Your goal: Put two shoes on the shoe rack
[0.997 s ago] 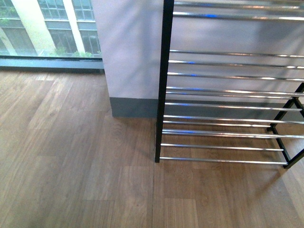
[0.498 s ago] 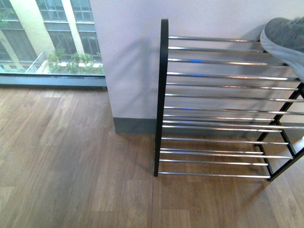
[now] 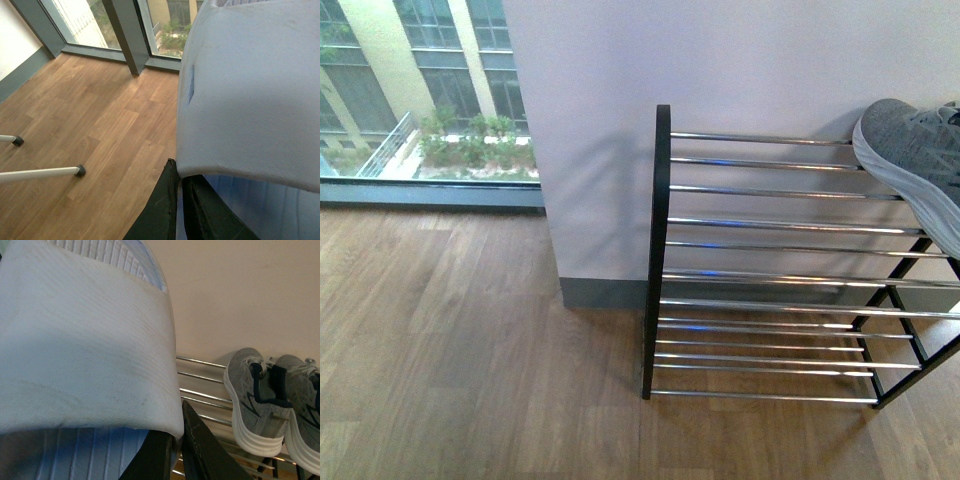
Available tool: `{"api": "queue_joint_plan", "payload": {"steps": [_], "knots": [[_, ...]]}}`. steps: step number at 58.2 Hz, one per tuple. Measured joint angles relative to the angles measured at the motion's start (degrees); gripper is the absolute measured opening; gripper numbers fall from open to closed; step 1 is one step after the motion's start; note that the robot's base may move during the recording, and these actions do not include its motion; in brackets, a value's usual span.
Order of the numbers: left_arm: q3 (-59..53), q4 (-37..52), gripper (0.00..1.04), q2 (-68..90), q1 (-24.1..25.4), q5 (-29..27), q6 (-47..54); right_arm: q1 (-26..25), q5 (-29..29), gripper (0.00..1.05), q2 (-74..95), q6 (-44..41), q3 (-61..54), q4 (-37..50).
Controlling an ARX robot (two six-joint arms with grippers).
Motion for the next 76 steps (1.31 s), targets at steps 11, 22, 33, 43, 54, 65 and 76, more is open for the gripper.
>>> {"api": "queue_joint_plan", "payload": {"steps": [11,22,33,43,54,65,76], "knots": [[0.00,0.00,0.02,0.15,0.00,0.04,0.00,0.74,-6.05,0.02,1.40,1.99,0.09,-1.36],[0.00,0.00,0.02,0.11,0.00,0.02,0.00,14.62,5.55,0.02,10.64,2.12,2.82,-0.02],[0.00,0.00,0.02,0.11,0.00,0.02,0.00,28.52,17.86,0.02,36.09,3.52,12.72,12.39],[0.00,0.00,0.02,0.11,0.00,0.02,0.00,31.19,26.91,0.02,62.31,3.87,24.61,19.56],[0.00,0.00,0.02,0.11,0.00,0.02,0.00,30.77,32.61,0.02,80.72,3.63,35.45,20.46],[0.00,0.00,0.02,0.11,0.00,0.02,0.00,28.59,37.70,0.02,90.47,-1.38,42.29,21.92],[0.00,0.00,0.02,0.11,0.00,0.02,0.00,25.00,40.63,0.02,95.60,-7.91,45.83,22.80]]}}
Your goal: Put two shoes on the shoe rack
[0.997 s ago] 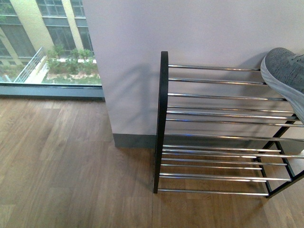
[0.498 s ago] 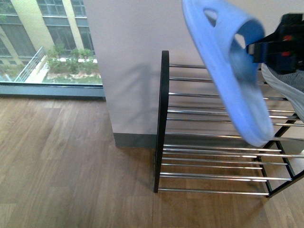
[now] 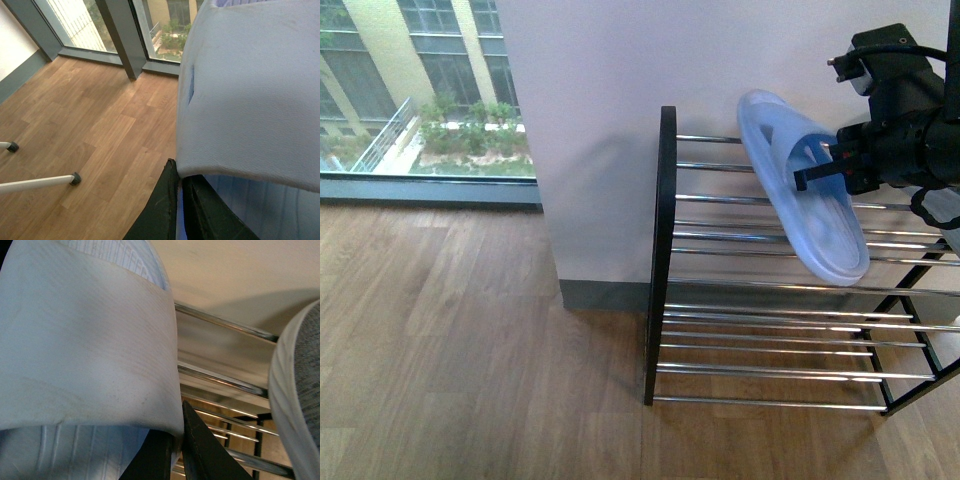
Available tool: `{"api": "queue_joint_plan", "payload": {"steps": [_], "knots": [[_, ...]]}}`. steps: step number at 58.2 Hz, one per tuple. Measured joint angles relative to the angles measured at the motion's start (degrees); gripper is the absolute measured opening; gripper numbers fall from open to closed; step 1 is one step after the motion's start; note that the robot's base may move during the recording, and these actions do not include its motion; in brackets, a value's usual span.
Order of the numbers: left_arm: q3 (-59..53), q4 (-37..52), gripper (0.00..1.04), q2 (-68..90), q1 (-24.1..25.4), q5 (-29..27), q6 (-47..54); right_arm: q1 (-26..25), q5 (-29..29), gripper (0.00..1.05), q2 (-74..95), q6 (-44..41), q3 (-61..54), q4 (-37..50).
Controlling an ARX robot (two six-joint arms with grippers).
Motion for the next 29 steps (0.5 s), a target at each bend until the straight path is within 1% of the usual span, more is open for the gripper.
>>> {"api": "queue_joint_plan", "payload": {"steps": [15,29], "knots": [[0.00,0.00,0.02,0.00,0.00,0.00,0.00,-3.85,4.00,0.02,4.39,-4.98,5.07,0.22],[0.00,0.00,0.02,0.00,0.00,0.00,0.00,-5.53,5.95,0.02,6.08,-6.84,8.28,-0.37]]}}
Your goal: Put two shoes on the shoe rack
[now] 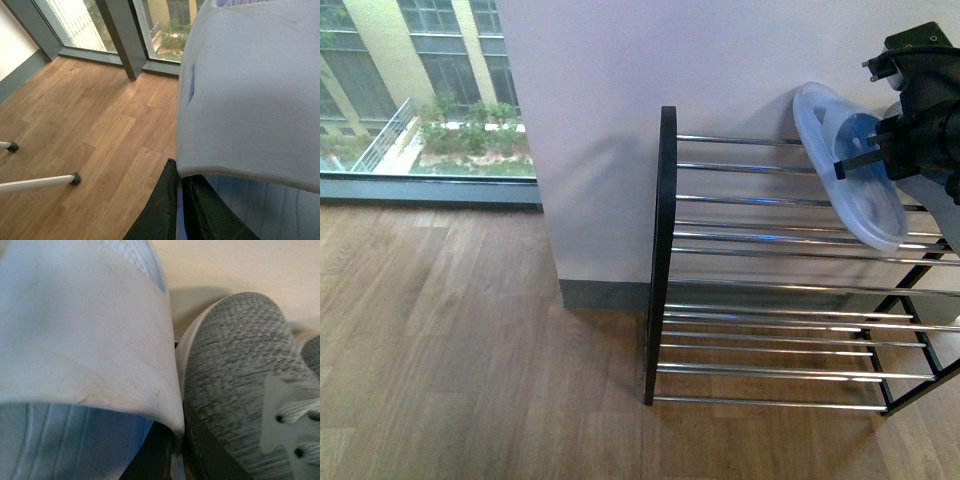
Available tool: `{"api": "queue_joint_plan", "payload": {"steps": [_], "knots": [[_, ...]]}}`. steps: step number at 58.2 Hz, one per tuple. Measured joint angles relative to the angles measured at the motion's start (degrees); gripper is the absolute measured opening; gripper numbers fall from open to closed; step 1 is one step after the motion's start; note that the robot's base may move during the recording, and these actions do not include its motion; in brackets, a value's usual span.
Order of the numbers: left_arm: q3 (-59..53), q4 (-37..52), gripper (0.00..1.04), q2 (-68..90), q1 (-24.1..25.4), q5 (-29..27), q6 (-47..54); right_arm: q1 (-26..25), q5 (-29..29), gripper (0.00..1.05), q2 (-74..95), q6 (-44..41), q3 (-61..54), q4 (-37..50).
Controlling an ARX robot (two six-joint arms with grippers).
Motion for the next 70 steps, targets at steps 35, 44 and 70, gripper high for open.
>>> {"api": "queue_joint_plan", "payload": {"steps": [35,44,70], "knots": [[0.00,0.00,0.02,0.00,0.00,0.00,0.00,-1.44,0.26,0.02,0.37,0.11,3.26,-4.94],[0.00,0.00,0.02,0.00,0.00,0.02,0.00,-1.77,-1.22,0.02,-1.07,3.45,3.74,-9.31],[0.00,0.00,0.02,0.00,0.00,0.02,0.00,-2.78,-6.82,0.02,-4.96,14.53,3.41,-19.50]]}}
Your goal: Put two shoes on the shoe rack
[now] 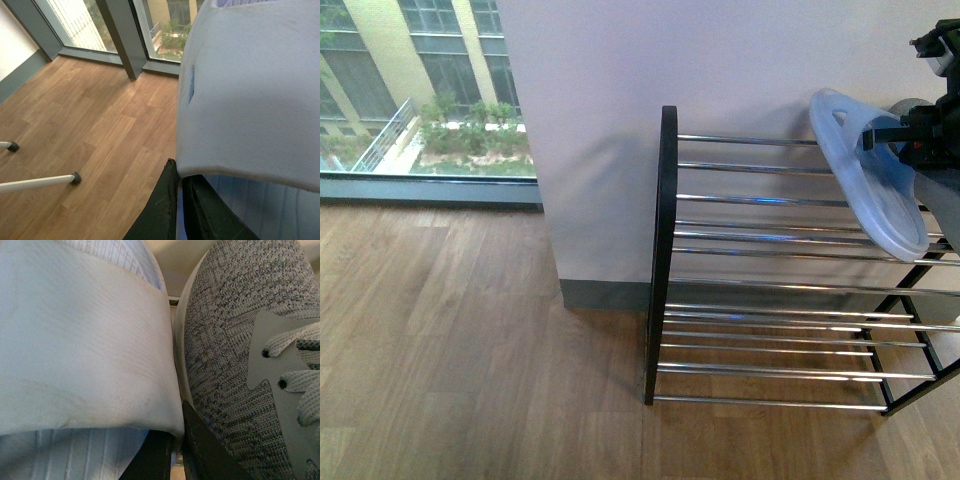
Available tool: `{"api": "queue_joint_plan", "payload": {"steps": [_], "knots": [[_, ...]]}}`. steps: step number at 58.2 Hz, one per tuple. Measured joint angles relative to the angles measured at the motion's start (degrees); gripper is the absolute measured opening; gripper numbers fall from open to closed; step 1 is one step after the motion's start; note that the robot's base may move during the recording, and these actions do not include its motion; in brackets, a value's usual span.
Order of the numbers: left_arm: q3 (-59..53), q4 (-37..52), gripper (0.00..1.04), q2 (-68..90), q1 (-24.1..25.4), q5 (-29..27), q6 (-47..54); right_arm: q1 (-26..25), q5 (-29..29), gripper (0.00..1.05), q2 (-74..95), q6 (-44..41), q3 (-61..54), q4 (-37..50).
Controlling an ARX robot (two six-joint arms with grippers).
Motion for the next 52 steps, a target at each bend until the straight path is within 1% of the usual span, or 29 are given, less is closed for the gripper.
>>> {"api": "queue_joint_plan", "payload": {"steps": [2,3,7,8,14,26,30,33,35,42,52], "knots": [[0.00,0.00,0.02,0.00,0.00,-0.02,0.00,0.02,0.00,0.03,0.00,0.26,0.00,0.02],[0.00,0.00,0.02,0.00,0.00,-0.02,0.00,0.02,-0.17,0.09,0.00,0.66,-0.02,0.07],[0.00,0.00,0.02,0.00,0.00,-0.02,0.00,0.00,-1.03,0.23,-0.04,1.79,-0.04,0.07],[0.00,0.00,0.02,0.00,0.00,-0.02,0.00,0.00,-1.18,0.28,-0.09,2.05,-0.17,0.24],[0.00,0.00,0.02,0.00,0.00,-0.02,0.00,0.07,-1.64,0.47,-0.50,2.21,-0.63,0.68],[0.00,0.00,0.02,0.00,0.00,-0.02,0.00,0.31,-1.20,0.77,-1.60,1.88,-1.38,1.01],[0.00,0.00,0.02,0.00,0.00,-0.02,0.00,0.35,-1.51,0.85,-2.71,1.73,-1.77,0.02],[0.00,0.00,0.02,0.00,0.00,-0.02,0.00,0.35,-1.68,0.94,-4.22,1.40,-2.05,-1.29],[0.00,0.00,0.02,0.00,0.00,-0.02,0.00,0.35,-1.90,0.97,-5.25,1.27,-2.27,-2.10],[0.00,0.00,0.02,0.00,0.00,0.00,0.00,0.11,-1.86,0.95,-8.90,-0.24,-2.73,-4.24],[0.00,0.00,0.02,0.00,0.00,-0.02,0.00,-1.25,-4.09,0.95,-15.10,-2.12,-5.60,-2.67]]}}
